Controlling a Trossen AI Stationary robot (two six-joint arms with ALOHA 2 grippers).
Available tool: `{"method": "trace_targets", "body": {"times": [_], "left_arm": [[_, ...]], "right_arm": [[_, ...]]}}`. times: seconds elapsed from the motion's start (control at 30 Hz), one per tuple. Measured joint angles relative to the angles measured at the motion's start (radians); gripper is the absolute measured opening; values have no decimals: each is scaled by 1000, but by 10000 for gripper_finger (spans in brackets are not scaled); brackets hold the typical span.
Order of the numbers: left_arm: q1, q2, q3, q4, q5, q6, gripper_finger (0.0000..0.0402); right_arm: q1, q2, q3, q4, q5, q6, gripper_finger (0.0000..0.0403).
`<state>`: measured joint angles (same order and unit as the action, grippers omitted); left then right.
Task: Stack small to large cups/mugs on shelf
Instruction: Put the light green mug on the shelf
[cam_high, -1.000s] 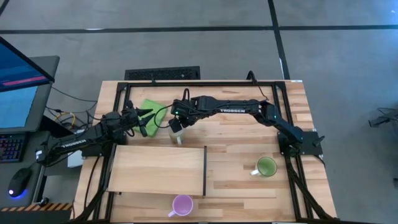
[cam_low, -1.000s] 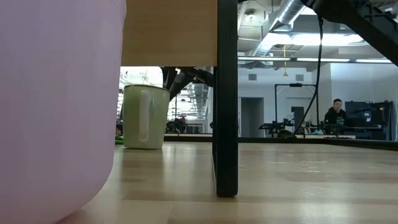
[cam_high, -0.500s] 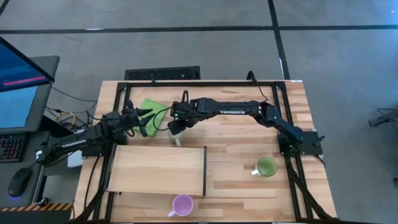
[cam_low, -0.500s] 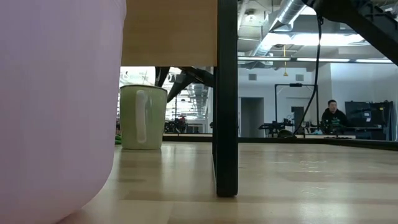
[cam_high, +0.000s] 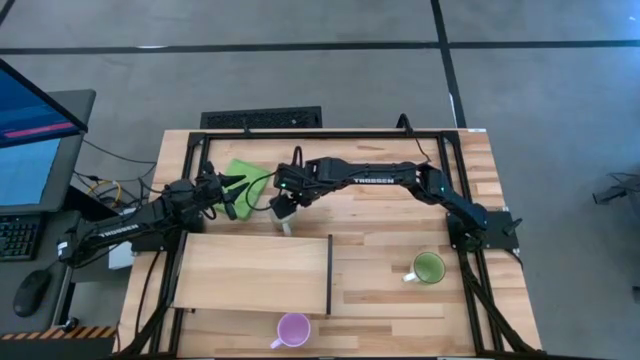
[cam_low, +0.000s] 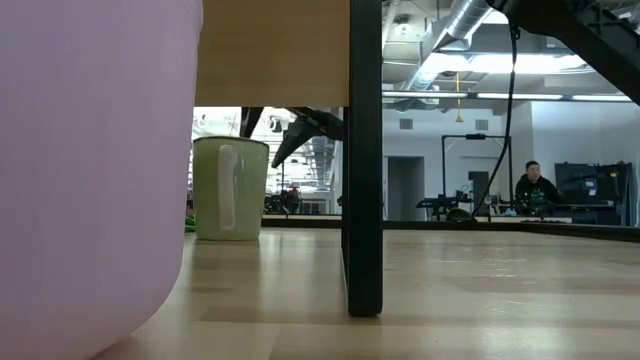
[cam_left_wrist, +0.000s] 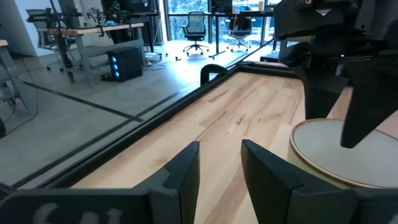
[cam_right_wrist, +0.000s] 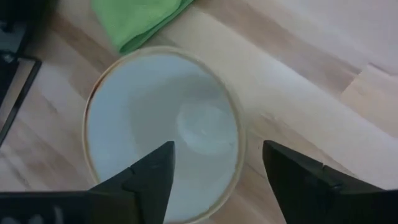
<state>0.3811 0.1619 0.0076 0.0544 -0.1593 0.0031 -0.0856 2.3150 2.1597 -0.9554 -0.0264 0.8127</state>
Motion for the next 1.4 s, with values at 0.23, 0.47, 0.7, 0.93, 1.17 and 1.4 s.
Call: {"method": "trace_targets", "body": {"times": [0.23,0.47,0.7,0.93,1.17,1.4], "left_arm": [[0,0,0,0,0,0,110],[0,0,0,0,0,0,110],[0,0,0,0,0,0,110],[0,2,0,0,0,0,110],[0,2,0,0,-1,0,110],[0,2,0,0,-2,-3,110]], "right_arm": [[0,0,20,-21,-18,-21,265],[0,-2,159,-63,2,-64,265],[0,-97,177,-74,73,-104,265],[42,-260,177,-113,278,-252,265],[113,-388,177,-130,438,-490,265],[152,-448,176,-271,657,-639,265]]}}
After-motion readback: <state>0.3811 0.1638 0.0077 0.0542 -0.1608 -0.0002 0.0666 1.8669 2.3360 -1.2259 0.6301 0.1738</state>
